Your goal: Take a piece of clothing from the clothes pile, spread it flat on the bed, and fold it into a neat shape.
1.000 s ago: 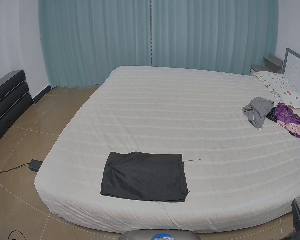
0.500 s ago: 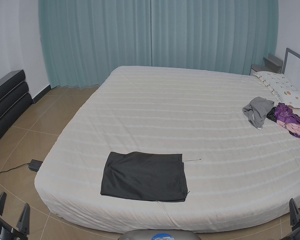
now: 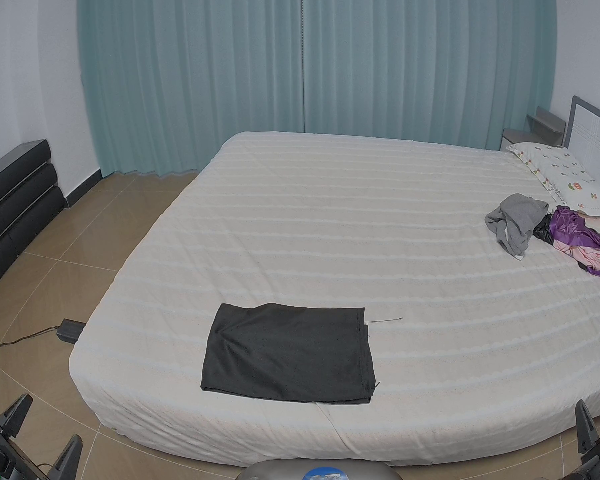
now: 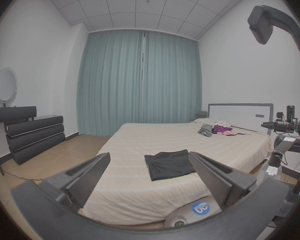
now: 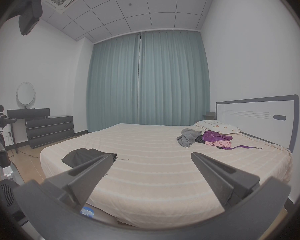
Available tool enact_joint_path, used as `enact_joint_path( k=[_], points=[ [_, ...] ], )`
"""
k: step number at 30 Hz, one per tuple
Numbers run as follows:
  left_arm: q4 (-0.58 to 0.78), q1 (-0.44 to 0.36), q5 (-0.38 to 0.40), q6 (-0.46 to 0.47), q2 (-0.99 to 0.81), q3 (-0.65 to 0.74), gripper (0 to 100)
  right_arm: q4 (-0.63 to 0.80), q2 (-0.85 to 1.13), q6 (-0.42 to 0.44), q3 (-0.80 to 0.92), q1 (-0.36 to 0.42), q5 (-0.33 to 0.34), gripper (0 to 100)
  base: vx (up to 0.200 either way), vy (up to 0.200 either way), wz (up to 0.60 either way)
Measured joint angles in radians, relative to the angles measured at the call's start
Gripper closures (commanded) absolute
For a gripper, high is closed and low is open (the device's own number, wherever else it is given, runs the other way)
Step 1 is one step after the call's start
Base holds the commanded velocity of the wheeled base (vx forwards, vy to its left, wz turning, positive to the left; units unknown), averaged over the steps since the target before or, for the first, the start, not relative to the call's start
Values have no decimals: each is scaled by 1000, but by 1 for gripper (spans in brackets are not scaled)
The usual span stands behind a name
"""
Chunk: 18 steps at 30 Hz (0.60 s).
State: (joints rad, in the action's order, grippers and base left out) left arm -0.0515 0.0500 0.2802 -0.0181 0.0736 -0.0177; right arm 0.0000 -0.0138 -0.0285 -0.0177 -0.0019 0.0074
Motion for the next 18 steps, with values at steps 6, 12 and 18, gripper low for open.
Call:
enact_joint_path(
  k=[6,12,18],
  points=[
    [3,-33,-204,-6,-40,0,0,-3,0,6,0,1,3,0,0,0,0],
    [34,-43,-342,-24,-53,0,0,-4,0,7,0,1,5,0,0,0,0],
    [49,-46,-324,-36,-56,0,0,-4,0,4,0,2,8,0,0,0,0]
  ],
)
